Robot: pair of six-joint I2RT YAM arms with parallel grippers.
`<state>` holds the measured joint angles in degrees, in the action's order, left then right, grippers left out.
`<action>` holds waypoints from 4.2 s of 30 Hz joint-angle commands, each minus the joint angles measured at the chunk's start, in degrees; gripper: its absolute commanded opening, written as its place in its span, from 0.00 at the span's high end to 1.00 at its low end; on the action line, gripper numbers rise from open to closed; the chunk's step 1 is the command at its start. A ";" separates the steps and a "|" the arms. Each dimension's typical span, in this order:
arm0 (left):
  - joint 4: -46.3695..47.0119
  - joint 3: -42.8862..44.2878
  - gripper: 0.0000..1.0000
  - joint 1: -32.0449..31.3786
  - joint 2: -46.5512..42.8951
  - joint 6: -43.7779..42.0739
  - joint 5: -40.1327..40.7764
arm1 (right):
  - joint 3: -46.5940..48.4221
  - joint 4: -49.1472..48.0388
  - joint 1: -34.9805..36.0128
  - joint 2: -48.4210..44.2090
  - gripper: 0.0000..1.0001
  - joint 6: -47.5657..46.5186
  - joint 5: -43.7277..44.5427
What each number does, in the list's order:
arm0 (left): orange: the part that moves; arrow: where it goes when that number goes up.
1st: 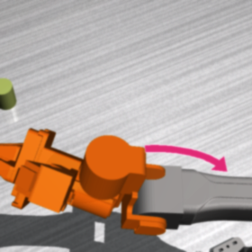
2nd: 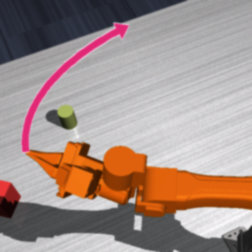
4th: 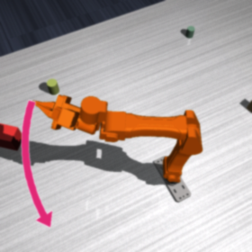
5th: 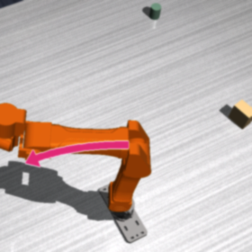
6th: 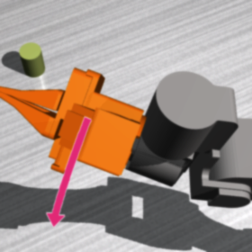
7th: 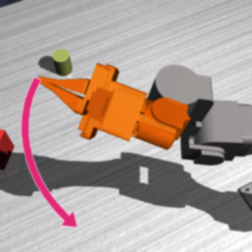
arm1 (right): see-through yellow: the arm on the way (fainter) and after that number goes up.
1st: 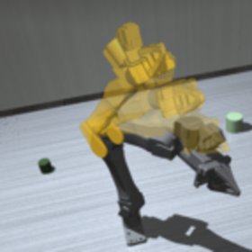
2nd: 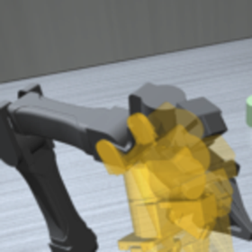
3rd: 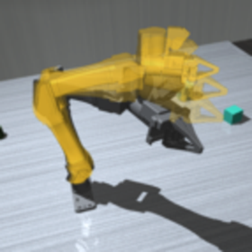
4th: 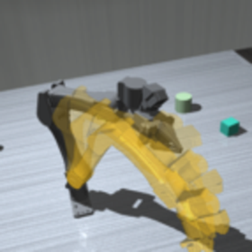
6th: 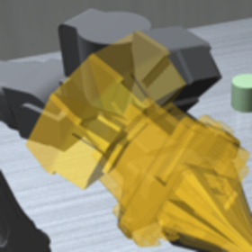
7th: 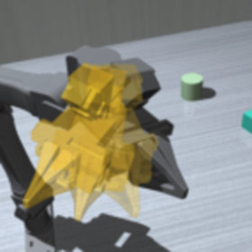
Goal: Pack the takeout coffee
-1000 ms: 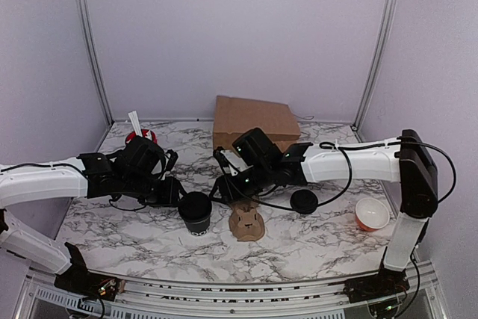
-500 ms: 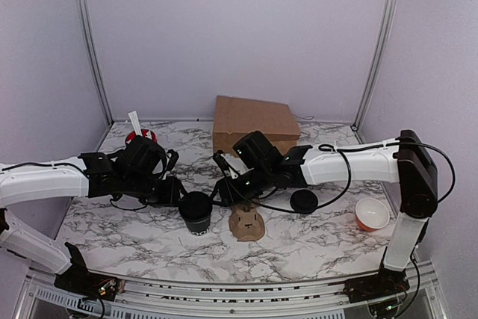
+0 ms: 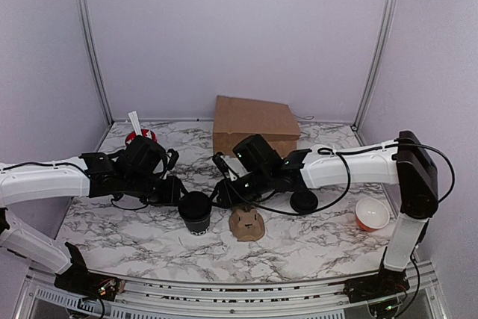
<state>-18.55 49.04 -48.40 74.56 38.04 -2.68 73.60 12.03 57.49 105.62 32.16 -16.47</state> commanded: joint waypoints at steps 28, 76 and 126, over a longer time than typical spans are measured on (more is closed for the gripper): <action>-1.23 2.20 0.66 -0.29 1.90 -5.53 2.79 | 5.56 1.86 3.40 -1.01 0.64 4.35 7.96; -2.76 -2.21 0.72 -0.64 -6.18 2.72 -0.02 | 6.01 2.99 -2.74 -0.75 0.64 -4.93 1.21; -12.53 6.90 0.82 -3.27 -0.51 -4.05 3.28 | 2.83 2.73 -2.74 -2.91 0.65 -4.04 2.54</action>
<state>-29.08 54.04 -51.13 72.97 34.46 -0.49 76.64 15.09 54.83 104.95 27.81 -14.70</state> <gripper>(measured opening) 0.179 0.356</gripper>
